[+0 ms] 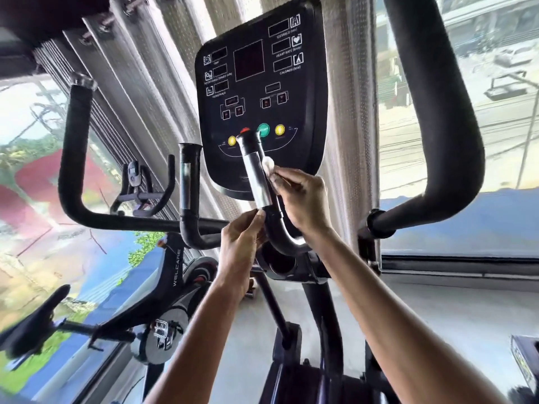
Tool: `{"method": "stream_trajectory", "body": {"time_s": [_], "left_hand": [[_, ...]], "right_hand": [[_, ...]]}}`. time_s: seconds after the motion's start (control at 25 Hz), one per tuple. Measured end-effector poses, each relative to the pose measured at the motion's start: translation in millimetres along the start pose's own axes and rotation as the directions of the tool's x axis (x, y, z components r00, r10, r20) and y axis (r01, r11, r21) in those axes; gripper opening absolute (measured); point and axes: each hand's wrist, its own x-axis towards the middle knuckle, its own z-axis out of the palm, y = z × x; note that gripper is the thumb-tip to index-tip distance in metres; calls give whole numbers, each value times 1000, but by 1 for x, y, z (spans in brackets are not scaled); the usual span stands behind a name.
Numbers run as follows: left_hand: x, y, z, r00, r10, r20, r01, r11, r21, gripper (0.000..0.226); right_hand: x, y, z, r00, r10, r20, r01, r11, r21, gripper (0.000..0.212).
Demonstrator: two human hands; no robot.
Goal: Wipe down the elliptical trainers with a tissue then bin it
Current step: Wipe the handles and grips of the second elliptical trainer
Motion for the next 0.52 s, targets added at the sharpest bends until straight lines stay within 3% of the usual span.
{"method": "stream_trajectory", "body": {"time_s": [0.12, 0.24, 0.32, 0.52], "left_hand": [[1, -2, 0, 1000, 8, -13, -8, 1000, -10, 22], [1, -5, -2, 1000, 32, -1, -32, 999, 22, 23], [0, -6, -1, 999, 49, 3, -49, 999, 18, 21], [-3, -6, -1, 1000, -6, 20, 6, 1000, -18, 23]], "right_hand": [[-19, 10, -8, 998, 65, -21, -65, 997, -45, 18], [-47, 3, -20, 1000, -26, -14, 25, 996, -82, 18], [-65, 1, -27, 1000, -1, -5, 0, 990, -138, 19], [-96, 5, -28, 989, -97, -114, 73, 978, -195, 19]]}}
